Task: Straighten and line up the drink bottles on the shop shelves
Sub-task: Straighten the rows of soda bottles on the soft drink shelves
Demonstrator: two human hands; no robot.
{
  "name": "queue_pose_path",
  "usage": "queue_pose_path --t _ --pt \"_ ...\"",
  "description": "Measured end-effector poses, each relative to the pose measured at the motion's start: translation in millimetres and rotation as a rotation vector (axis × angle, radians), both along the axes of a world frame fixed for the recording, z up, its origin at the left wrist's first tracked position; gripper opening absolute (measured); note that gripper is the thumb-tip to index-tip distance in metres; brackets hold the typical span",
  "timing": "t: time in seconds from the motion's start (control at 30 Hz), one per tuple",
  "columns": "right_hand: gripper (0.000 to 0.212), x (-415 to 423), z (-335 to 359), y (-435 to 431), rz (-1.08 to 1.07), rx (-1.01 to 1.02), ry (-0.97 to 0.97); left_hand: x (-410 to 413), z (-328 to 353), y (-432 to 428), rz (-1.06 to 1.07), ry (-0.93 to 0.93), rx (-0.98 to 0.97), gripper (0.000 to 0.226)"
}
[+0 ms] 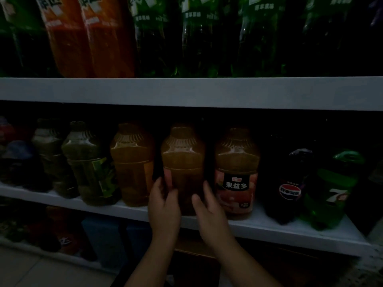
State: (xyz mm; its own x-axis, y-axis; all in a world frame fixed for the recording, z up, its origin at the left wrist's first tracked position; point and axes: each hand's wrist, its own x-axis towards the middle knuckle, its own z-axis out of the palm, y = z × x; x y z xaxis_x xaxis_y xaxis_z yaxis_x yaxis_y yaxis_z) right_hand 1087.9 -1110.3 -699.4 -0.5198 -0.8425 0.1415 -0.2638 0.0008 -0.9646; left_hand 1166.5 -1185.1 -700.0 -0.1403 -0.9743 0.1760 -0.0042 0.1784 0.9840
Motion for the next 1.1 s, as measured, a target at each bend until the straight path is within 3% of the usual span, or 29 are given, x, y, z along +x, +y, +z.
queue_pose_path --t 0.07,0.17,0.23,0.33,0.43,0.63,0.87,1.0,1.1 --pt "0.087 3 -1 -13 -0.017 0.022 -0.03 8 -7 11 -0.031 0.029 0.014 0.042" --pt "0.109 14 -11 -28 -0.058 0.093 0.1 29 -14 1 -0.045 0.018 -0.005 0.025" --pt "0.117 23 -15 -40 -0.206 0.081 0.166 48 -10 -19 0.089 -0.048 -0.077 0.024" --pt "0.129 38 -15 -60 -0.446 0.073 0.212 62 6 -51 0.413 -0.132 -0.264 0.041" --pt "0.138 50 -11 -77 -0.64 0.127 0.252 50 22 -68 0.488 -0.258 -0.39 0.066" --pt "0.12 46 -12 -84 -0.748 -0.01 0.217 22 32 -81 0.458 -0.425 -0.336 0.122" --pt "0.117 17 -5 -59 -0.342 -0.065 0.245 36 34 -95 0.415 -0.329 -0.378 0.122" --pt "0.097 22 -8 -50 -0.309 -0.089 0.315 65 37 -111 0.118 -0.205 -0.317 0.129" --pt "0.081 10 -4 -43 -0.253 -0.092 0.228 81 46 -119 -0.113 -0.171 -0.237 0.131"
